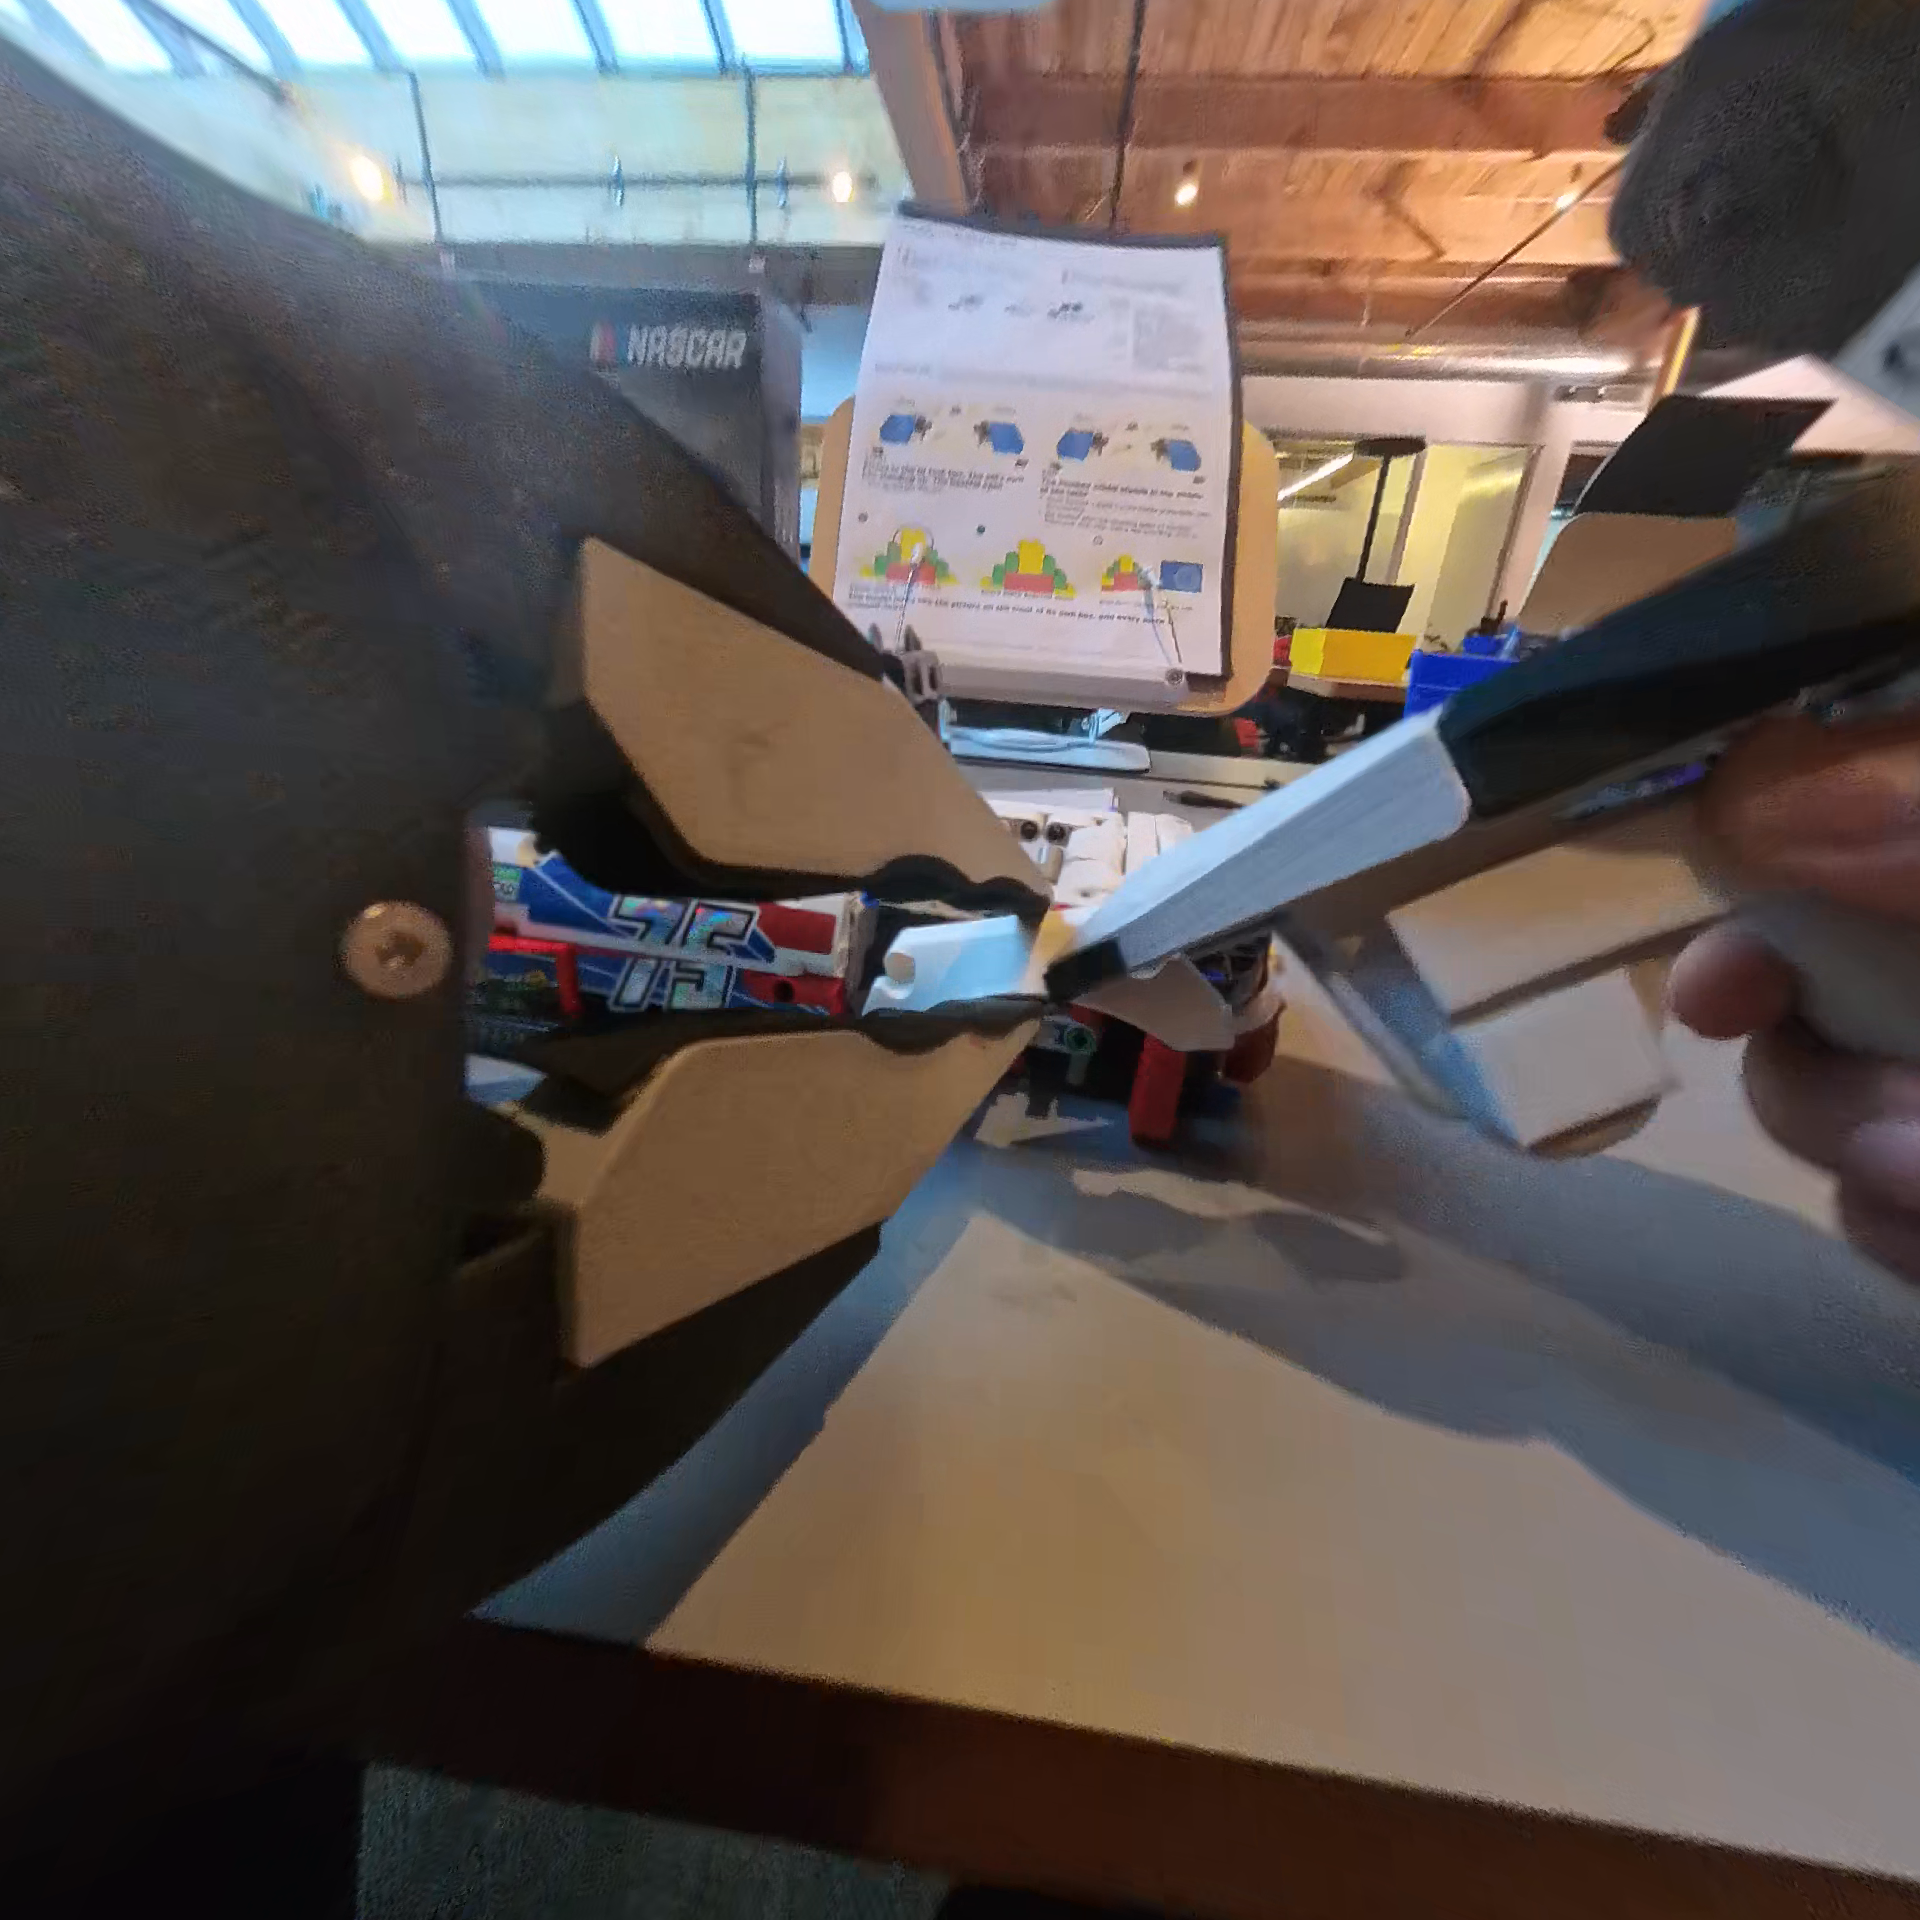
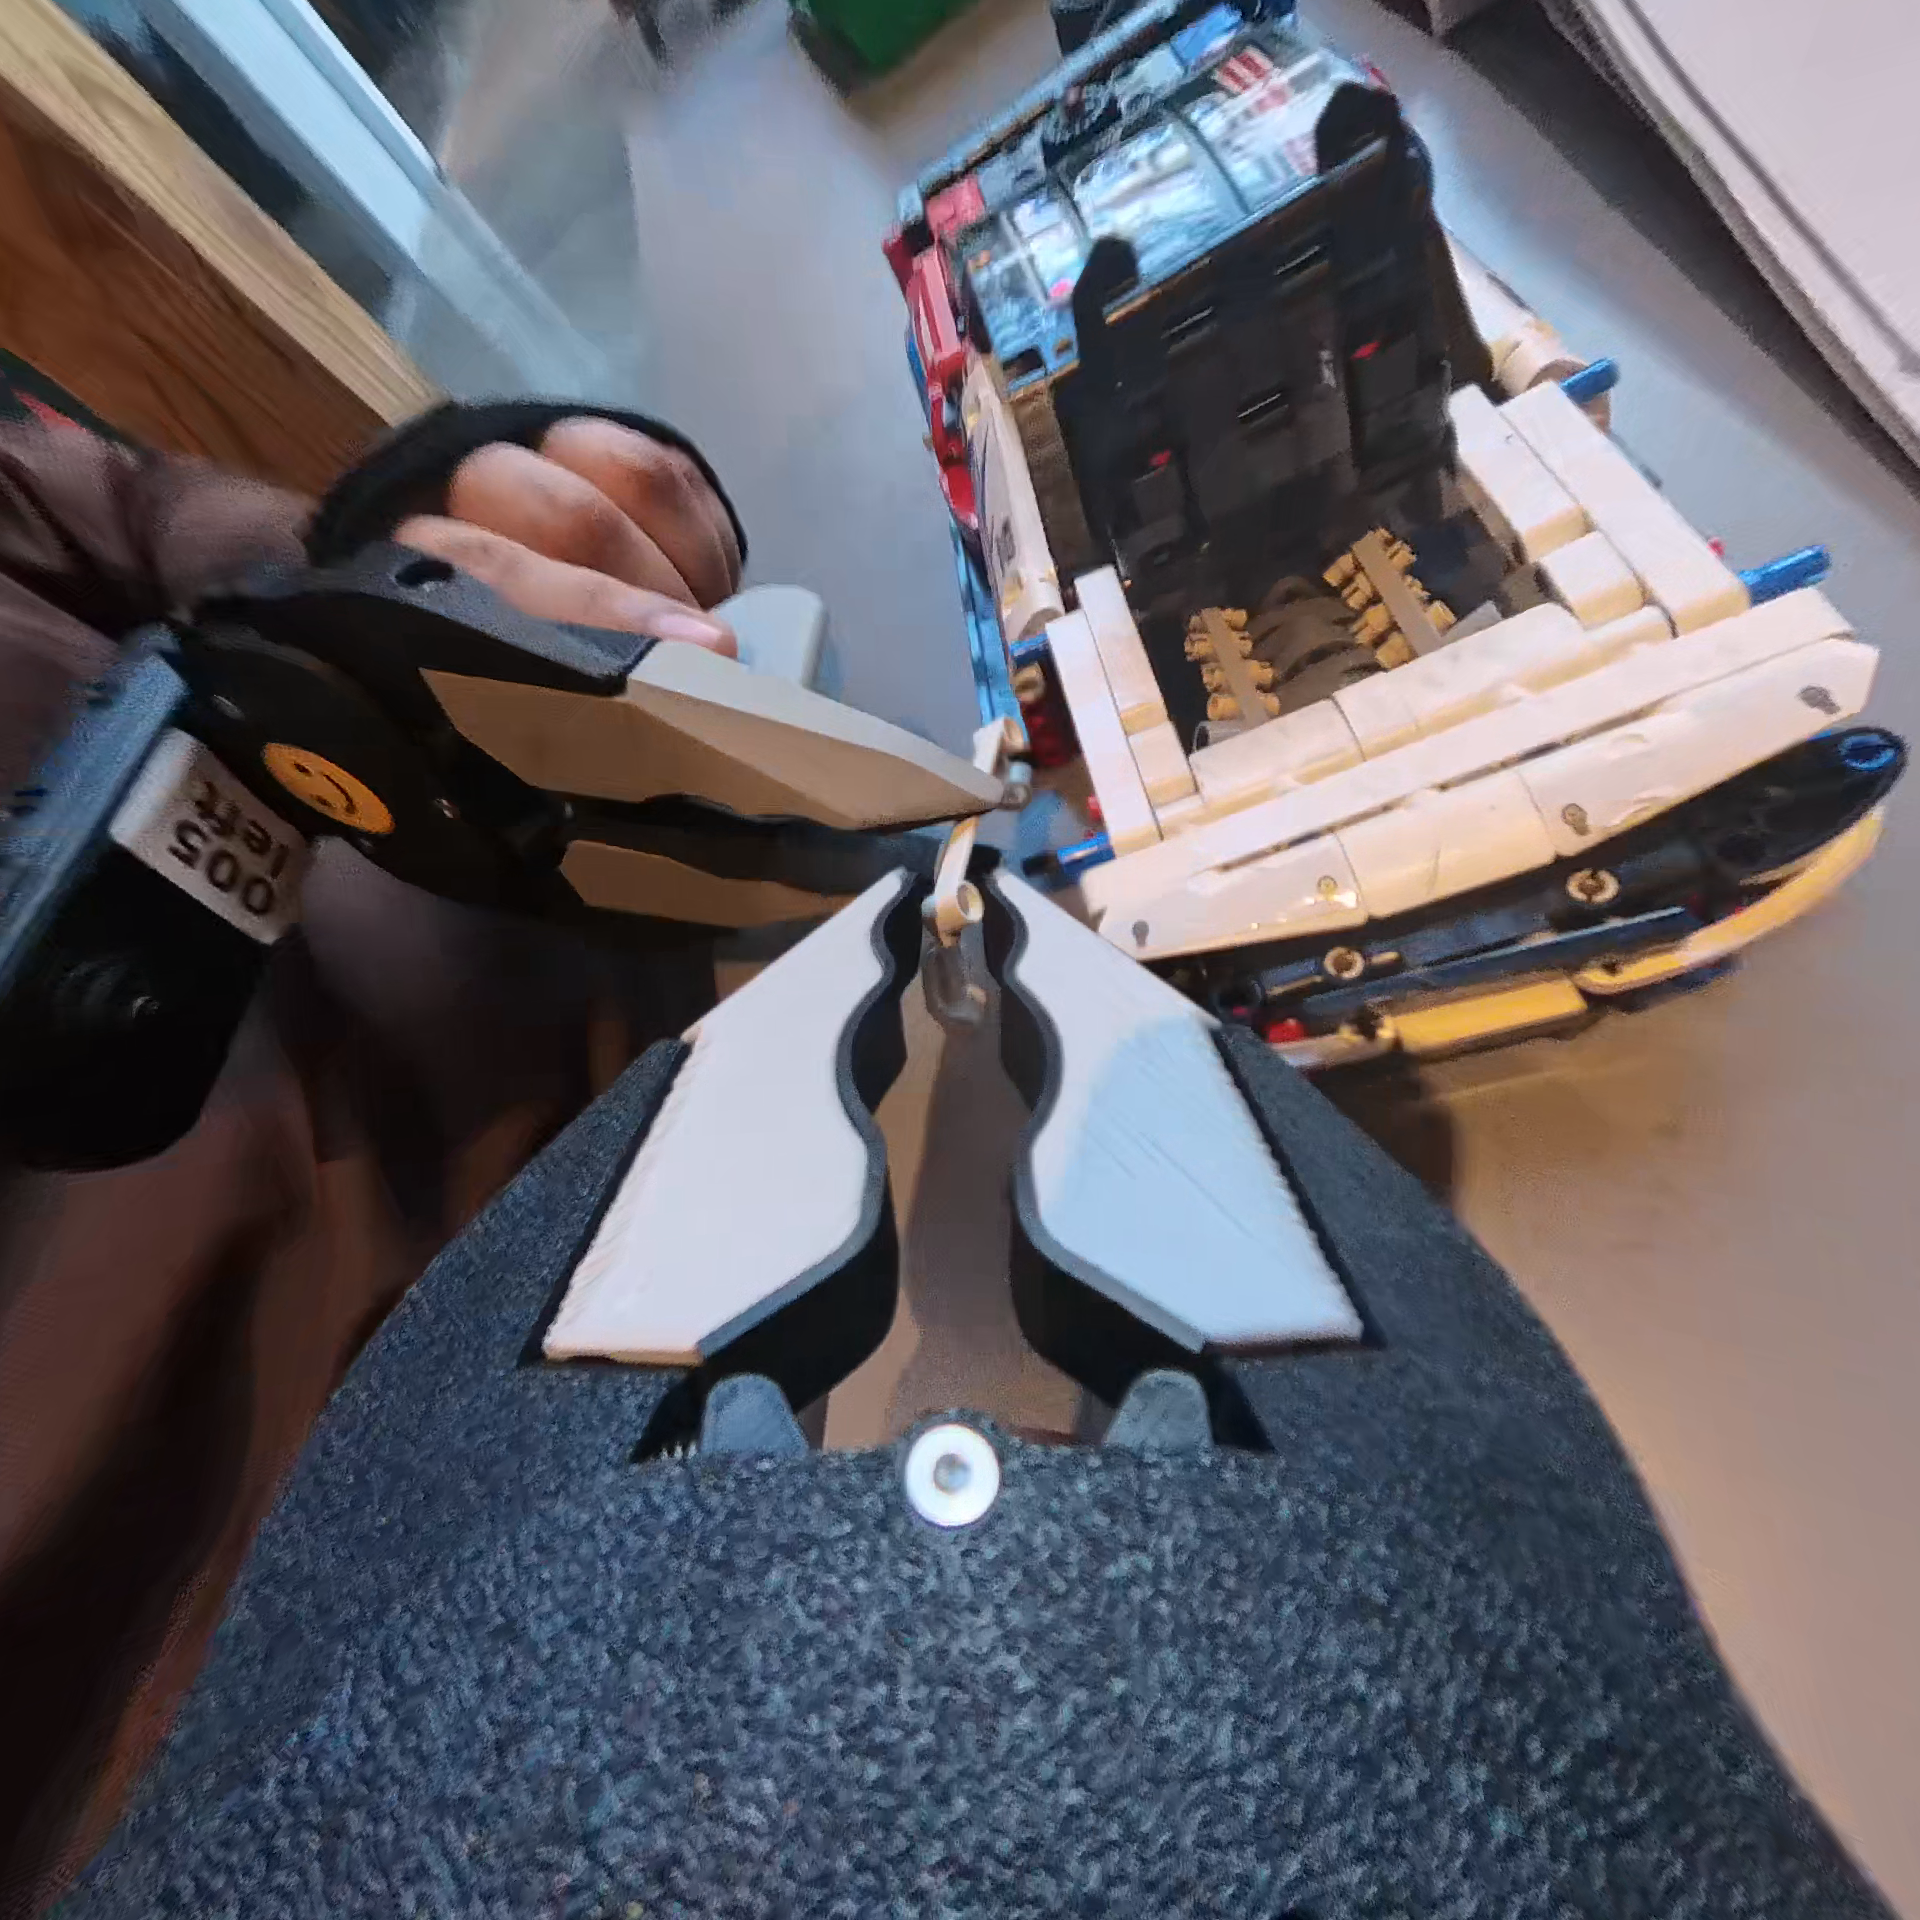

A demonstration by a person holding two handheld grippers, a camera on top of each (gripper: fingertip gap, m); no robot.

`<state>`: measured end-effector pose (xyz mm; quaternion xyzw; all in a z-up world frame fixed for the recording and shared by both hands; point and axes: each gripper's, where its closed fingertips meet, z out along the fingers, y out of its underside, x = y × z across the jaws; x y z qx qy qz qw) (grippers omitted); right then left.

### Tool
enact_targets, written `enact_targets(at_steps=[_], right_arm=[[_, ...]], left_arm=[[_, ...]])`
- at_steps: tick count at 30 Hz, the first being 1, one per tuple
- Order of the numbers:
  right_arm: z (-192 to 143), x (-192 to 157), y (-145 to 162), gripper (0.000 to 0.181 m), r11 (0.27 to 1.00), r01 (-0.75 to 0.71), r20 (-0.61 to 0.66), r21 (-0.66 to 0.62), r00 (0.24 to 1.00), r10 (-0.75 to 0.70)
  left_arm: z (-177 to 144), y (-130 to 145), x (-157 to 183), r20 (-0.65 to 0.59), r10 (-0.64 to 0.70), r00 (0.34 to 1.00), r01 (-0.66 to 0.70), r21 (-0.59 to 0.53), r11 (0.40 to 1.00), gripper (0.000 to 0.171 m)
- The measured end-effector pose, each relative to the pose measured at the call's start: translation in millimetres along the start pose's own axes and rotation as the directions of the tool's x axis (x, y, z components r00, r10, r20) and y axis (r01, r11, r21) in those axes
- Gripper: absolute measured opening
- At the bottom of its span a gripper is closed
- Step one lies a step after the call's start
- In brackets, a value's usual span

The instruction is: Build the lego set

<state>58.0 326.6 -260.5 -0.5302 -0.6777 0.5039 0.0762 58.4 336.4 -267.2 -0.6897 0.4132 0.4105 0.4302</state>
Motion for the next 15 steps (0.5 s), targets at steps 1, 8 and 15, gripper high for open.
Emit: enact_targets(at_steps=[1, 8, 15], right_arm=[[-3, 2, 2, 0.017, 0.999, 0.039, -0.041, -0.032, 0.998, -0.041], [-22, 11, -19, 0.033, 0.959, 0.229, -0.19, -0.166, 0.947, -0.259], [1, 16, -24, 0.042, 0.885, 0.342, -0.148, -0.317, 0.903, -0.402]], left_arm=[[1, 1, 2, -0.002, 0.028, 1.0, -0.028, -0.009, 1.0, 0.013], [1, 8, -1, 0.029, 0.106, 0.994, -0.105, -0.026, 0.994, 0.013], [4, 17, 3, 0.014, 0.106, 0.994, -0.104, -0.107, 0.989, 0.012]])
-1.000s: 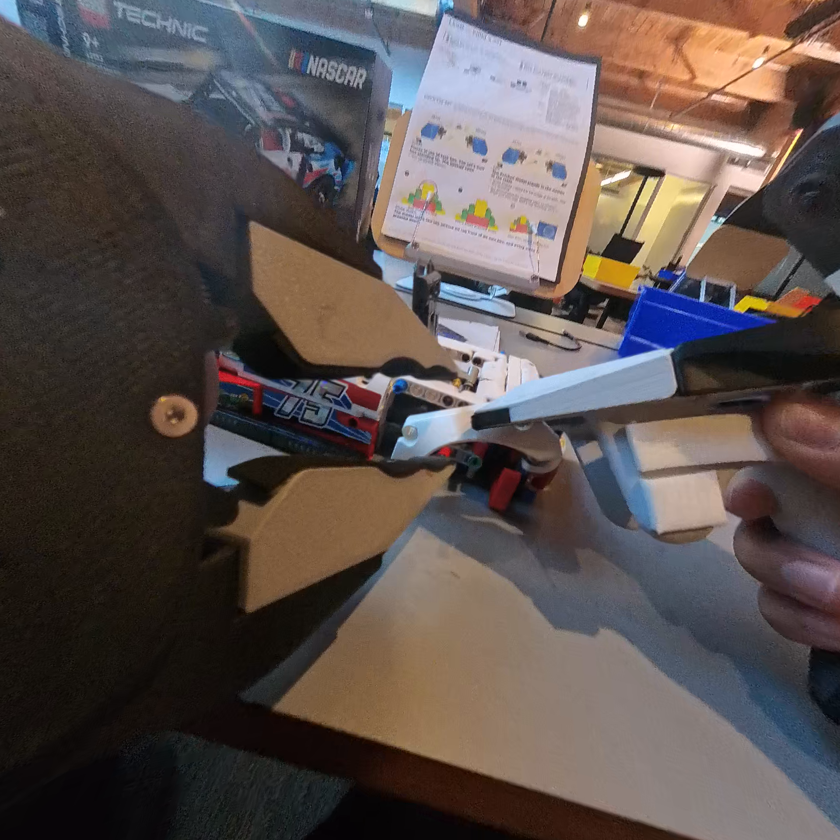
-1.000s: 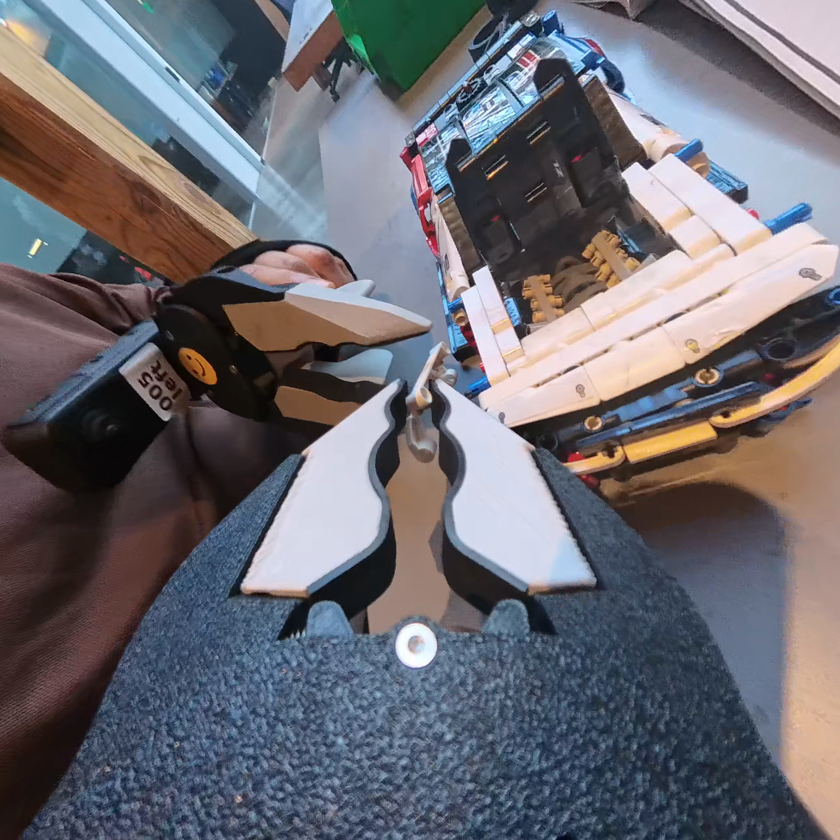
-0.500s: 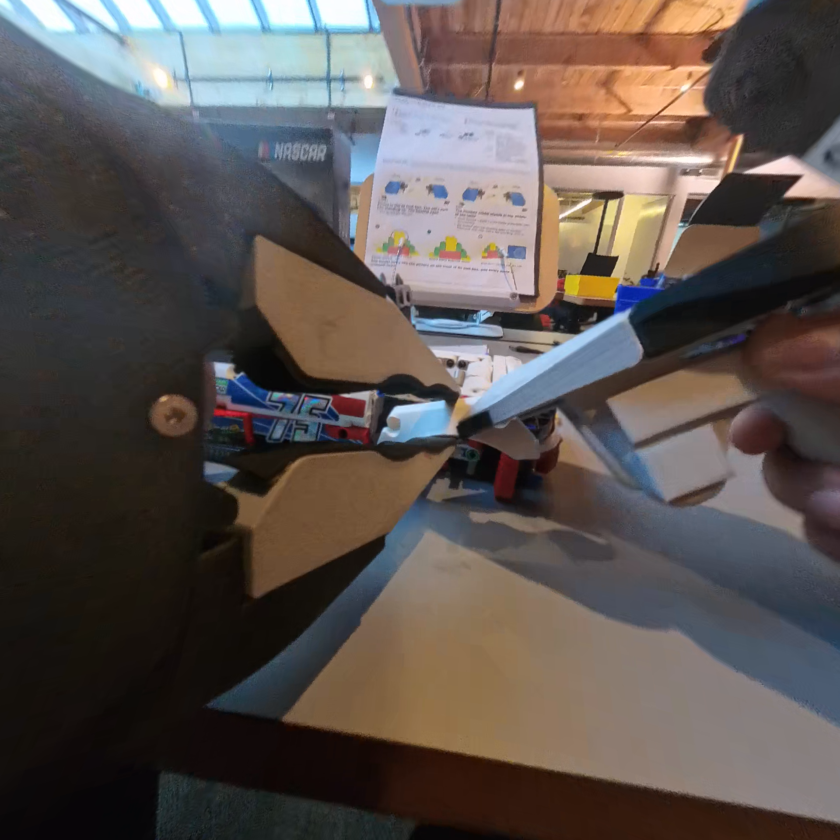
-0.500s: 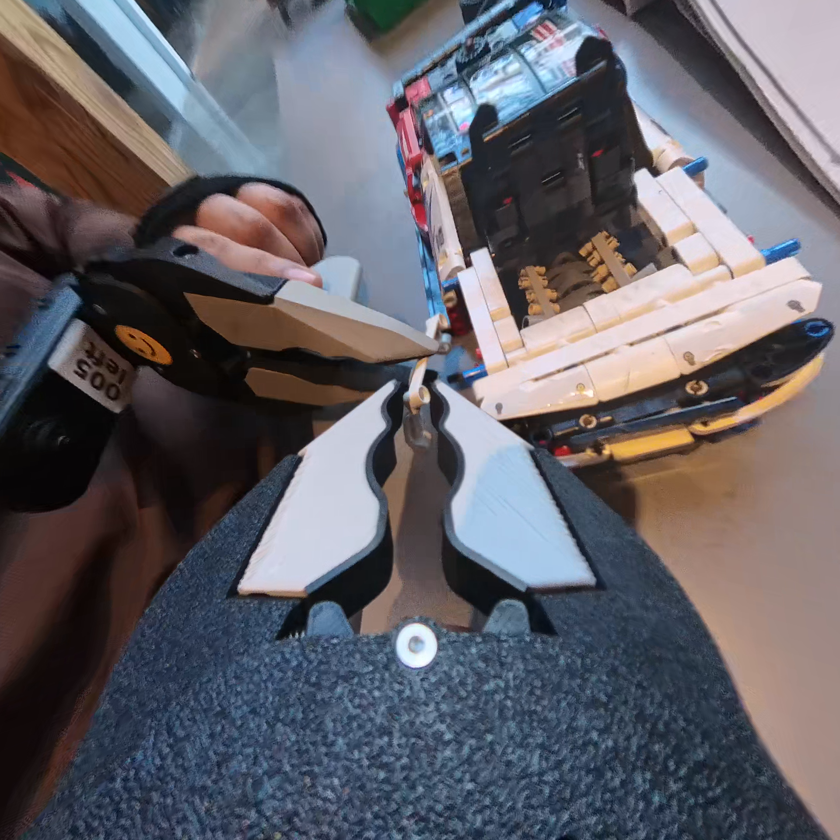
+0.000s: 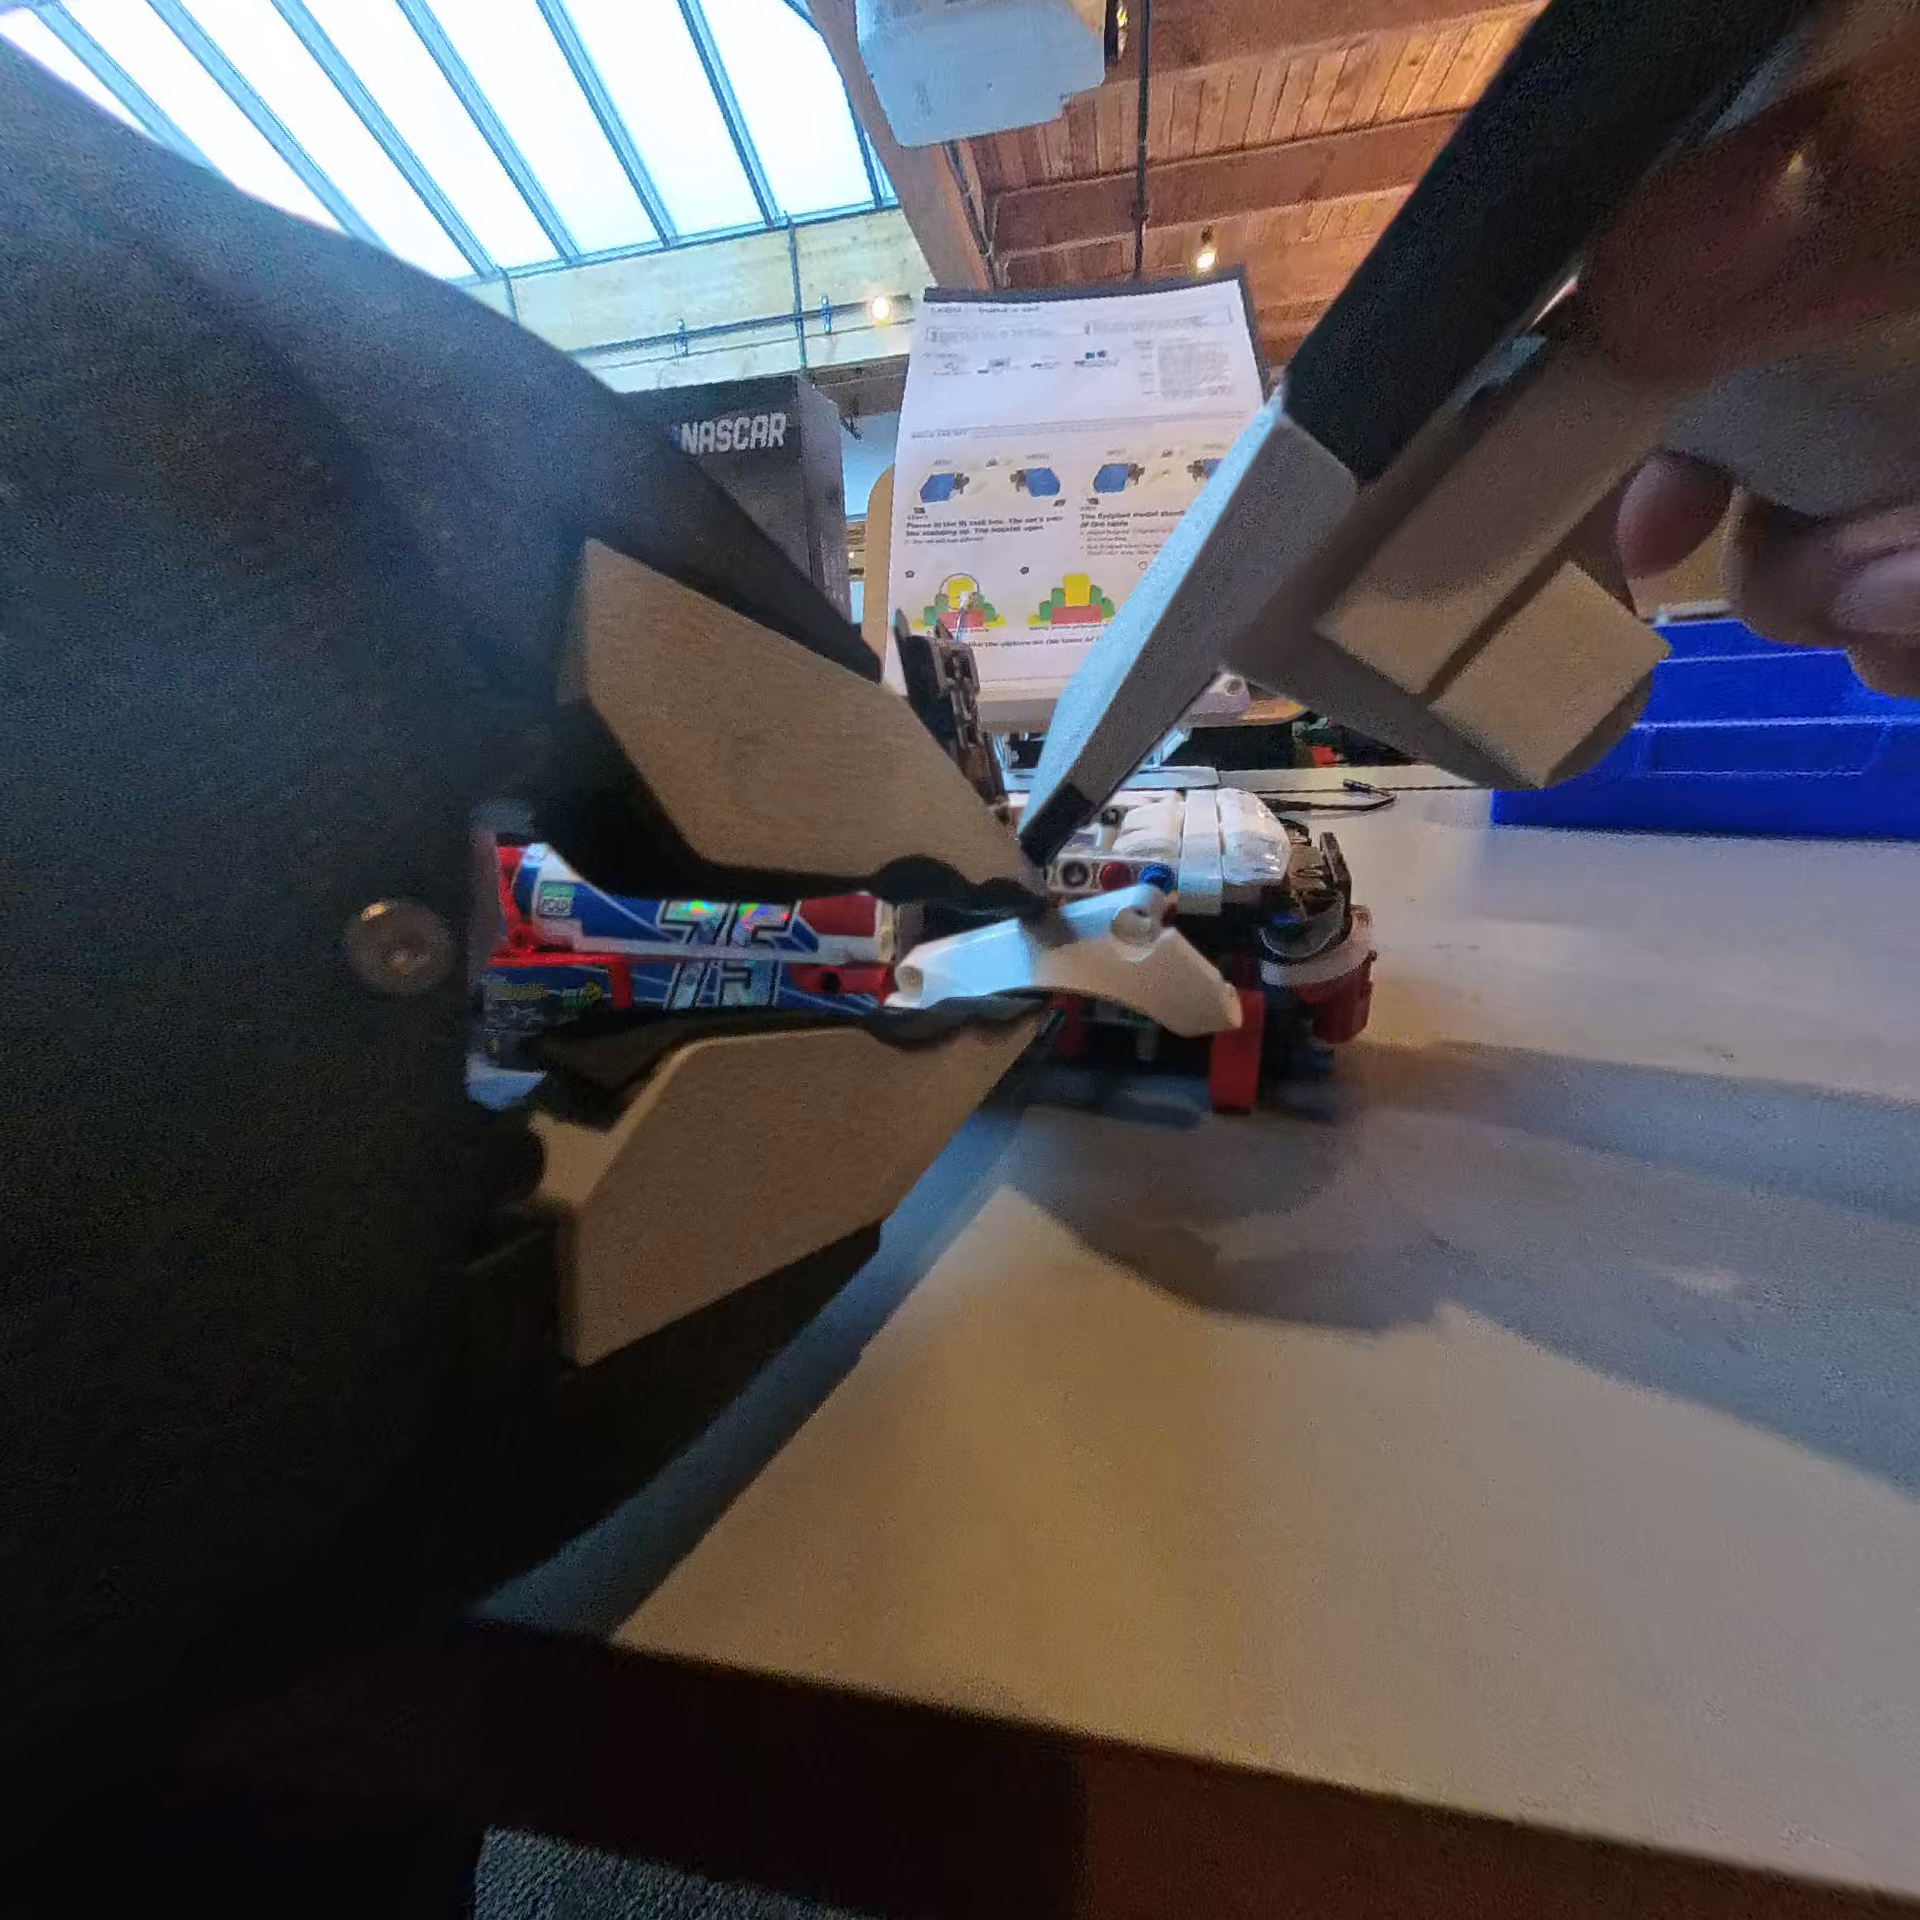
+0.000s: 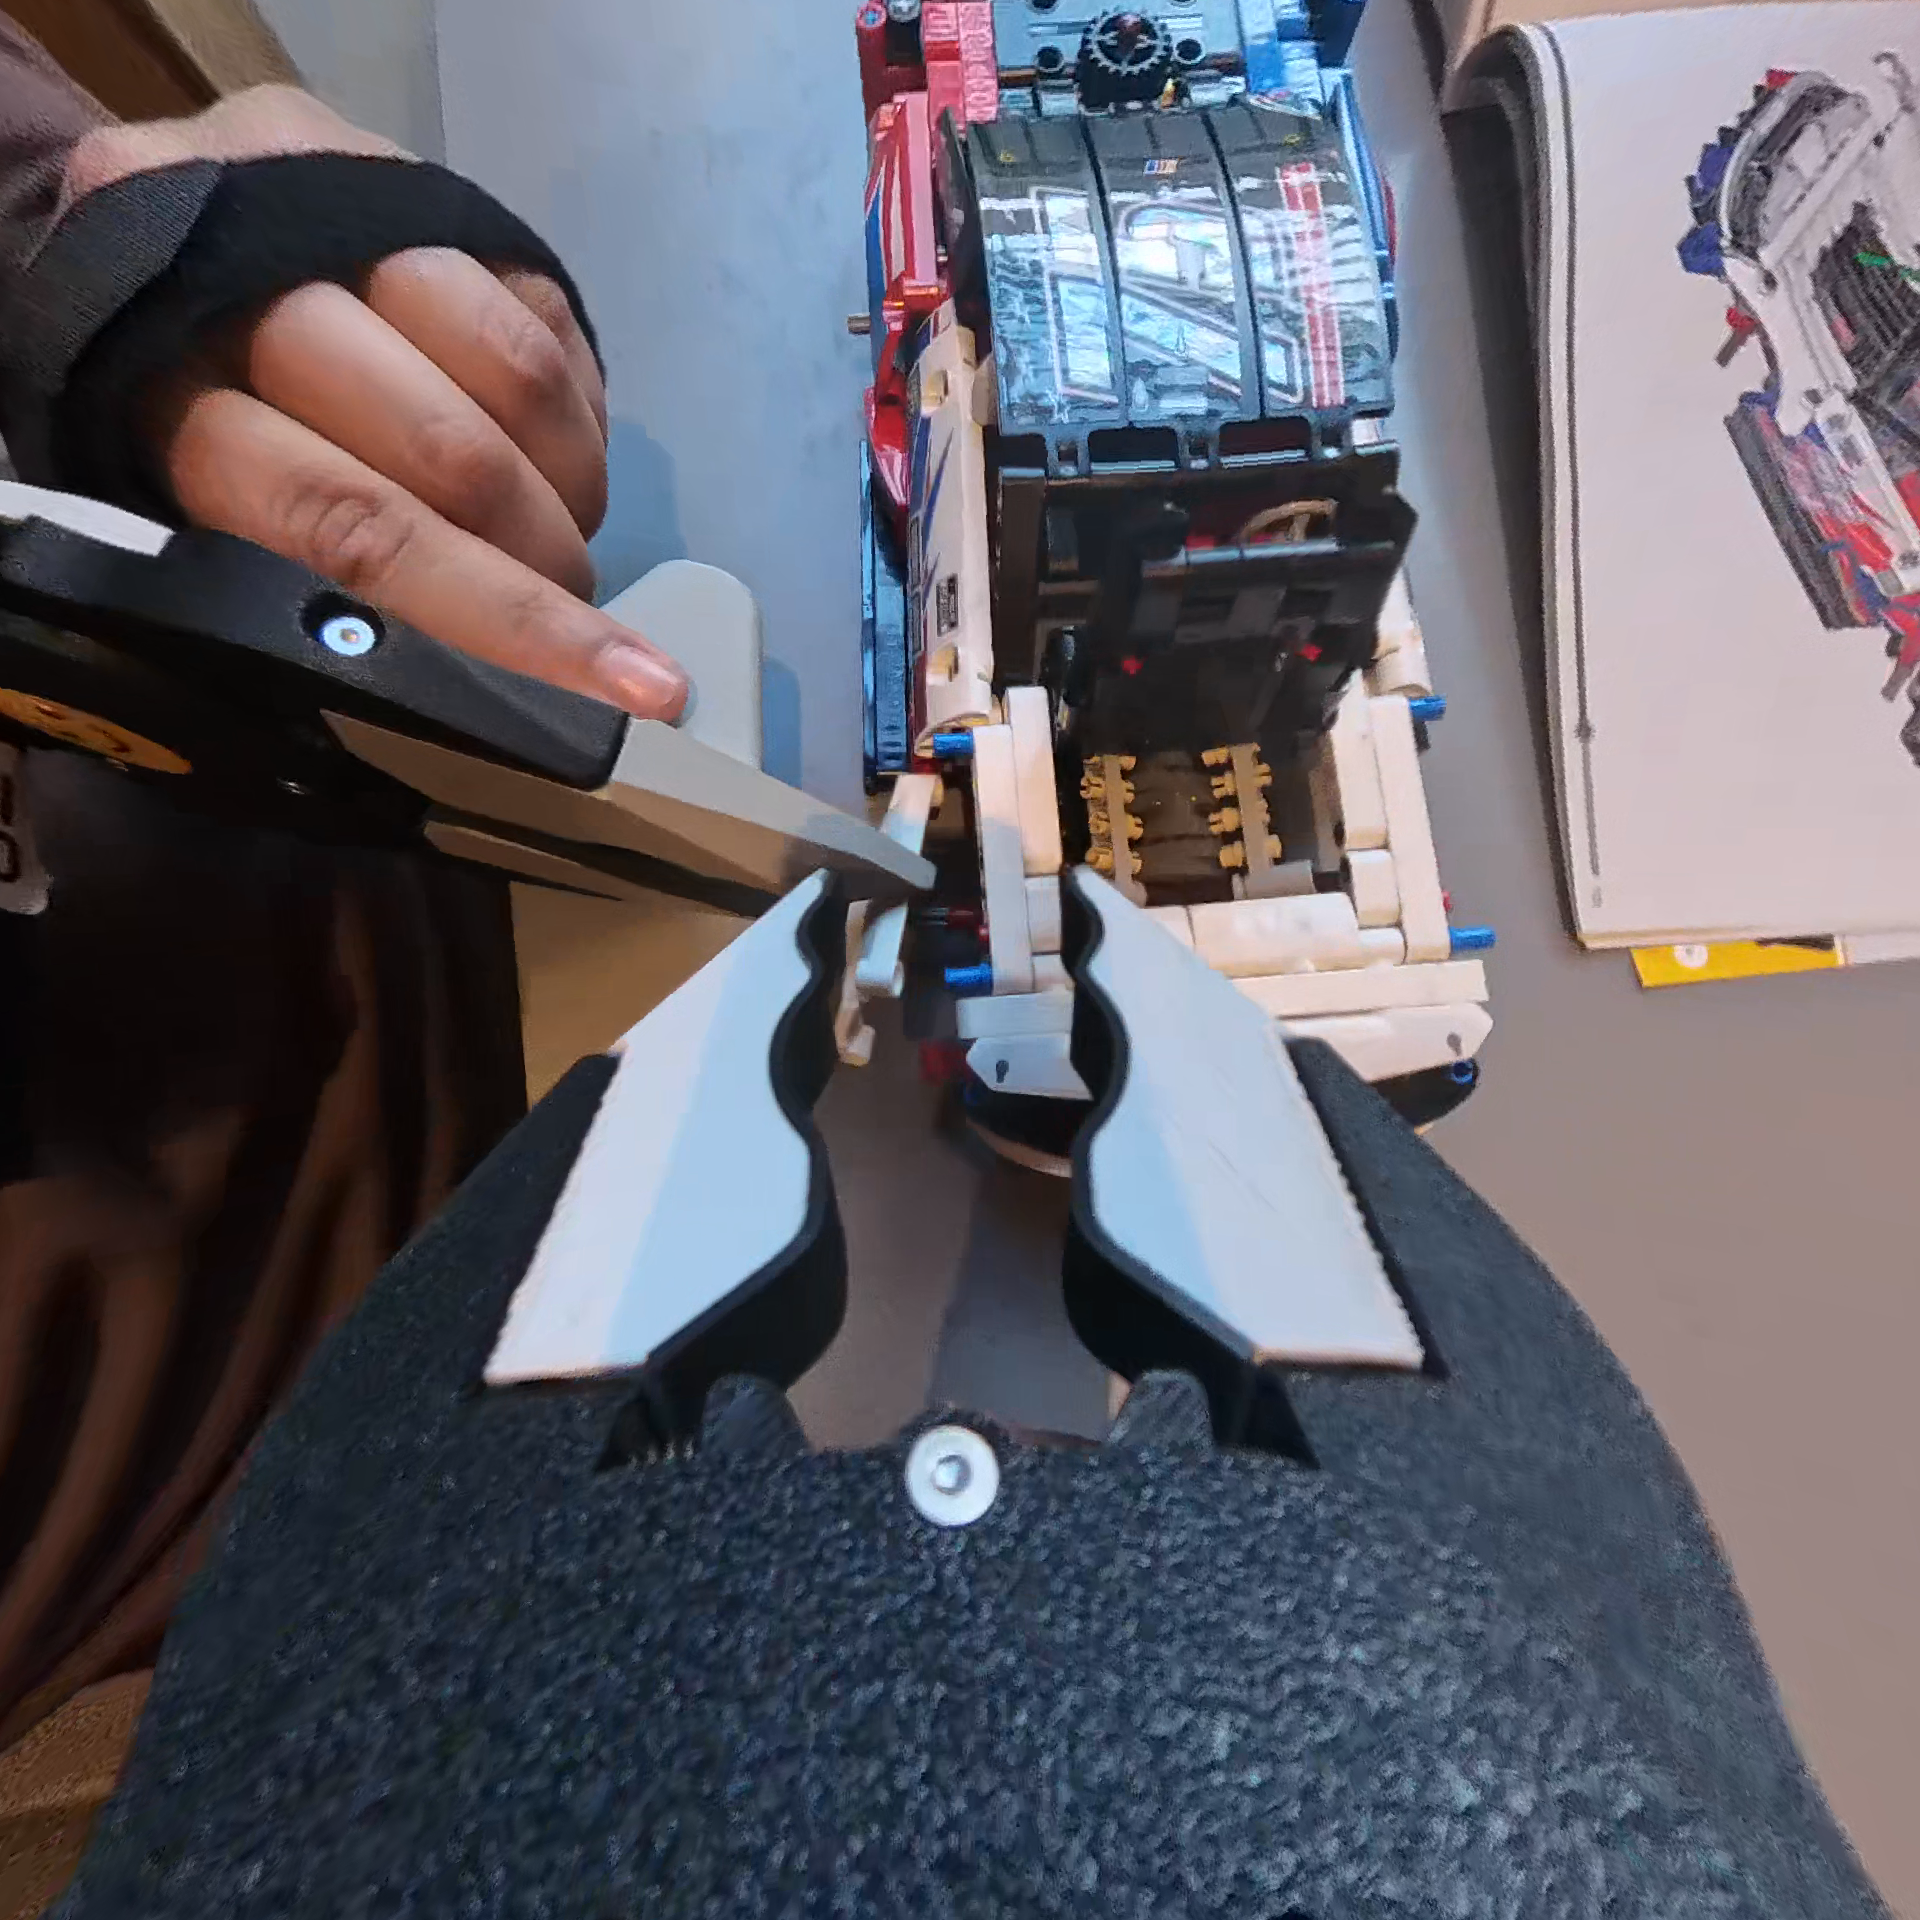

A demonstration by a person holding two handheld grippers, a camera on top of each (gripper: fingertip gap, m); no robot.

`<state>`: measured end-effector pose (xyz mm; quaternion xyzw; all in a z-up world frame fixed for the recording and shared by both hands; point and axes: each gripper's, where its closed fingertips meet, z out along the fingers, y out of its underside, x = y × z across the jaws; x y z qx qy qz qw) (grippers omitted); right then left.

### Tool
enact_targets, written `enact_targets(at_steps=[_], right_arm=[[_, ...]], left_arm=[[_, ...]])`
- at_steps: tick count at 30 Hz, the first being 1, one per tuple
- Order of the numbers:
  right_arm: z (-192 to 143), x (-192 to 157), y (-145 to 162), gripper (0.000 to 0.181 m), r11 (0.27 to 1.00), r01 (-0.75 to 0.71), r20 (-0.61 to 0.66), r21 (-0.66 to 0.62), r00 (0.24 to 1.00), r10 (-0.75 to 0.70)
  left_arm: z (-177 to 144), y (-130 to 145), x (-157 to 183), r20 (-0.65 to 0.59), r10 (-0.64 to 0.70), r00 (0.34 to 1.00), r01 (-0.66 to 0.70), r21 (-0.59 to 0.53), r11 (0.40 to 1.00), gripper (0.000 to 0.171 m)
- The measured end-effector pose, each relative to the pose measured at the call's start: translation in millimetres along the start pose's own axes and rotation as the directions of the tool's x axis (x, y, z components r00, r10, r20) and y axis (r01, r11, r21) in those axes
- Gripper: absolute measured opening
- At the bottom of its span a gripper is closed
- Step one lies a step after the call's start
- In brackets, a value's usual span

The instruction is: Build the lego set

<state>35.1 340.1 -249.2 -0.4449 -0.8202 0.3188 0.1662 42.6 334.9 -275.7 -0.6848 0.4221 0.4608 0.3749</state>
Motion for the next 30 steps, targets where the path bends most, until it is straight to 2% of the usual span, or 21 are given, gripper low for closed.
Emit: enact_targets(at_steps=[6, 9, 11, 12, 13, 14, 16, 23, 30], right_arm=[[-3, -7, -3, 0.048, 0.999, 0.036, 0.131, -0.001, 0.991, -0.036], [-2, -7, 4, 0.052, 0.998, 0.036, 0.122, -0.056, 0.992, -0.029], [-3, -18, 7, 0.045, 0.996, 0.071, 0.11, -0.063, 0.992, -0.064], [-3, -18, 10, 0.031, 0.994, 0.081, 0.072, -0.067, 0.995, -0.076], [-2, -16, 15, 0.026, 0.993, 0.08, 0.029, -0.081, 0.997, -0.078], [0, -17, 17, 0.031, 0.994, 0.073, 0.008, -0.081, 0.997, -0.072], [2, -22, 16, 0.014, 0.998, 0.041, 0.028, -0.043, 0.999, -0.04], [1, -29, 16, 0.012, 0.985, -0.161, 0.202, 0.058, 0.968, 0.146], [1, -25, 18, 0.011, 0.987, -0.141, 0.222, 0.079, 0.968, 0.12]], left_arm=[[-4, 1, -6, 0.033, 0.028, 0.999, -0.027, -0.024, 0.999, 0.011], [-1, 0, -6, 0.027, 0.007, 1.0, -0.006, -0.043, 0.999, 0.011], [-1, 1, -7, 0.036, -0.007, 0.999, 0.009, -0.054, 0.998, 0.011], [-2, 1, -8, 0.04, -0.017, 0.999, 0.019, -0.057, 0.998, 0.011], [-3, 2, -8, 0.043, -0.024, 0.999, 0.026, -0.057, 0.998, 0.011], [-4, 2, -9, 0.046, -0.03, 0.998, 0.032, -0.055, 0.998, 0.011], [-5, 3, -9, 0.044, -0.031, 0.999, 0.034, -0.056, 0.998, 0.012], [-11, 1, -12, 0.081, -0.069, 0.994, 0.07, -0.005, 0.998, 0.009], [-11, 7, -14, 0.075, -0.076, 0.994, 0.078, -0.012, 0.997, 0.016]])
